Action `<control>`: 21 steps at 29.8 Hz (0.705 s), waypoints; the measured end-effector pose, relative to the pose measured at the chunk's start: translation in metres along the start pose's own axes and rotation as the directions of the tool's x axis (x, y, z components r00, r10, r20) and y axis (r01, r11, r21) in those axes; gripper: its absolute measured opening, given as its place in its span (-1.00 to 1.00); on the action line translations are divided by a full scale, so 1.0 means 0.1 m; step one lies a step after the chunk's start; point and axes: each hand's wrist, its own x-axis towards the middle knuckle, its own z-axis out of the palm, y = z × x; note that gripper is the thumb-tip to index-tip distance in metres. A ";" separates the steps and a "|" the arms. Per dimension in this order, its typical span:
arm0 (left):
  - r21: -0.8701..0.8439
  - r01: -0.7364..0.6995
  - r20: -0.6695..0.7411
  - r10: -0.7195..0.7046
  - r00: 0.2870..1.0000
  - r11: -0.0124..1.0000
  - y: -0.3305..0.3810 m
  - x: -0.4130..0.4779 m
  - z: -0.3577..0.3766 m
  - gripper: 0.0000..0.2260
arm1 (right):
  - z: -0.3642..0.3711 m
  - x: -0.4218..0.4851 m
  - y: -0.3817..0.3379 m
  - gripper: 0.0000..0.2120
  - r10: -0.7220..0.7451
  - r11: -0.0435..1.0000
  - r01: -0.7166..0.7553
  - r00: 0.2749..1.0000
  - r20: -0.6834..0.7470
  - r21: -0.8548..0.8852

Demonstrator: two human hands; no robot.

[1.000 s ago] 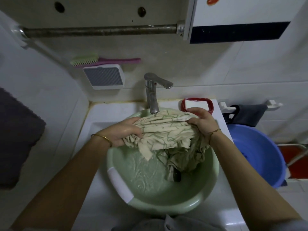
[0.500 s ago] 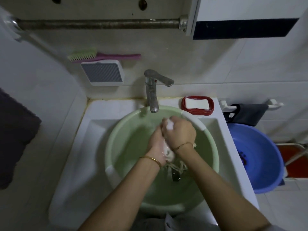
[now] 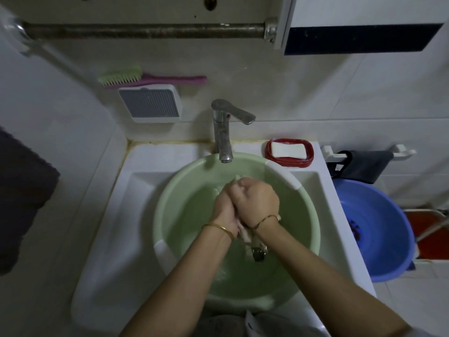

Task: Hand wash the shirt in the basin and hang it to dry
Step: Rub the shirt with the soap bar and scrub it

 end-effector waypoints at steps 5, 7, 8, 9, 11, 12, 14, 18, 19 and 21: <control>0.260 -0.063 0.104 0.037 0.994 0.964 0.03 -0.05 -0.06 -0.69 | -0.19 0.37 0.23 -0.64 0.242 0.910 -0.252 0.968 0.070 0.329; 0.245 -0.129 0.123 0.101 0.987 0.961 0.20 -0.02 -0.15 -0.66 | -0.34 0.38 0.35 -0.68 0.183 0.839 -0.276 0.954 0.236 0.468; 0.231 -0.147 0.122 0.121 0.985 0.962 0.31 0.00 -0.21 -0.66 | -0.40 0.37 0.42 -0.73 0.139 0.809 -0.287 0.942 0.306 0.512; 0.228 -0.177 0.110 0.155 0.982 0.957 0.41 0.00 -0.26 -0.72 | -0.44 0.36 0.48 -0.81 0.119 0.785 -0.301 0.931 0.345 0.542; 0.226 -0.222 0.098 0.205 0.974 0.948 0.53 0.00 -0.33 -0.81 | -0.46 0.37 0.61 -0.85 0.159 0.724 -0.348 0.924 0.347 0.595; 0.233 -0.227 0.121 0.204 0.972 0.946 0.55 -0.01 -0.35 -0.74 | -0.43 0.40 0.67 -0.83 0.188 0.666 -0.382 0.917 0.351 0.641; 0.244 -0.230 0.192 0.185 0.964 0.942 0.54 -0.07 -0.37 -0.60 | -0.35 0.47 0.72 -0.78 0.275 0.524 -0.448 0.894 0.354 0.724; 0.149 -0.100 0.261 0.059 0.964 0.984 0.44 -0.08 -0.36 -0.77 | -0.29 0.39 0.52 -0.81 0.322 0.790 -0.245 0.946 -0.042 0.562; 0.106 -0.024 0.240 -0.003 0.971 0.994 0.42 -0.08 -0.32 -0.70 | -0.28 0.27 0.38 -0.84 0.208 0.882 -0.133 0.971 -0.120 0.452; 0.093 0.035 0.186 -0.052 0.981 0.995 0.36 -0.07 -0.21 -0.48 | -0.19 -0.04 0.06 -0.70 -0.091 0.961 0.128 0.984 -0.156 0.245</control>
